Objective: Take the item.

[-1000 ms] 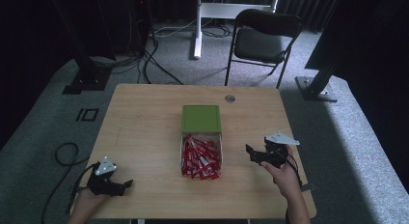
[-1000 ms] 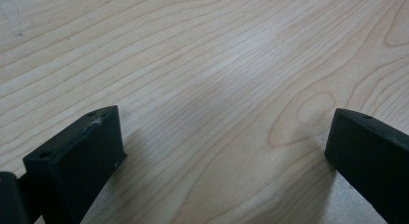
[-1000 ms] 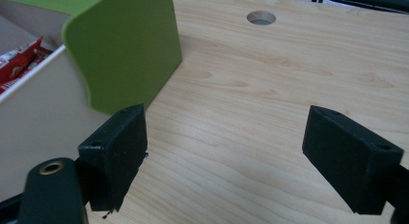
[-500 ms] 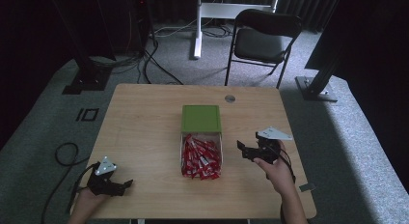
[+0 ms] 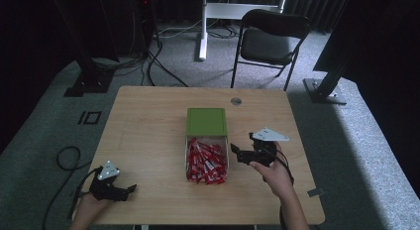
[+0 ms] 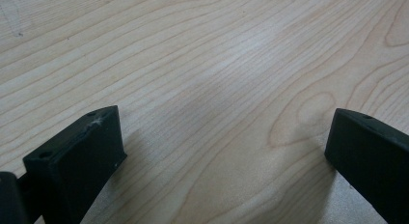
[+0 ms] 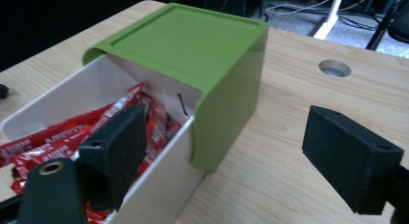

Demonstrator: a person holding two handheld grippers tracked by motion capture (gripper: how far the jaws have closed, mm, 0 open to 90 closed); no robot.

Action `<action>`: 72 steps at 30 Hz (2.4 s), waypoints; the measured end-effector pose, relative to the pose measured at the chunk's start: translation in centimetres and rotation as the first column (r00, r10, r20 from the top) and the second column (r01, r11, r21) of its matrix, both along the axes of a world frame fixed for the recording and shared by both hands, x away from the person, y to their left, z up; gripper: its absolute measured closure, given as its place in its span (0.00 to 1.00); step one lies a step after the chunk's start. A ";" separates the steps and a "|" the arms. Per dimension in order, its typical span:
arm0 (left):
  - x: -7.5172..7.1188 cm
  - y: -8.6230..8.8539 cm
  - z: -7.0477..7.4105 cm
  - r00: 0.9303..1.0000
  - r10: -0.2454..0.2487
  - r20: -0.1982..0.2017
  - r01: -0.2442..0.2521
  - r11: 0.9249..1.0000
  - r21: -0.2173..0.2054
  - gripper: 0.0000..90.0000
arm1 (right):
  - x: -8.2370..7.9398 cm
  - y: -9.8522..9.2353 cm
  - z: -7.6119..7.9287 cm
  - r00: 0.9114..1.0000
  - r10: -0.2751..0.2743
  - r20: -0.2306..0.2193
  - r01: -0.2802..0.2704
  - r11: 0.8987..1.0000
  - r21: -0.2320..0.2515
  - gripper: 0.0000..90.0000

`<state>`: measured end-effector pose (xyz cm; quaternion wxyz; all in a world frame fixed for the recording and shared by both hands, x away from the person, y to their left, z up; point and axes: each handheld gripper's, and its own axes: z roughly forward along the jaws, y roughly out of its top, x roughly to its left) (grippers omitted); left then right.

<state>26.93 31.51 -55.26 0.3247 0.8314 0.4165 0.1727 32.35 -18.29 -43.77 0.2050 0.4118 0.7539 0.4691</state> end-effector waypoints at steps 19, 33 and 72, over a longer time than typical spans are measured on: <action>0.0 0.0 0.0 1.000 0.000 0.001 0.000 1.000 0.000 0.01 | -1.2 4.0 0.0 0.992 0.128 0.002 -0.128 0.992 0.016 0.18; 0.0 0.0 0.0 1.000 0.000 0.001 0.000 1.000 -0.001 0.01 | -2.2 7.2 -1.0 0.981 0.193 -0.015 -0.193 0.981 0.005 0.23; 0.0 0.0 0.0 1.000 0.001 0.001 -0.001 1.000 -0.002 0.01 | -2.1 11.9 -4.1 0.996 0.058 -0.075 -0.070 0.984 -0.167 0.77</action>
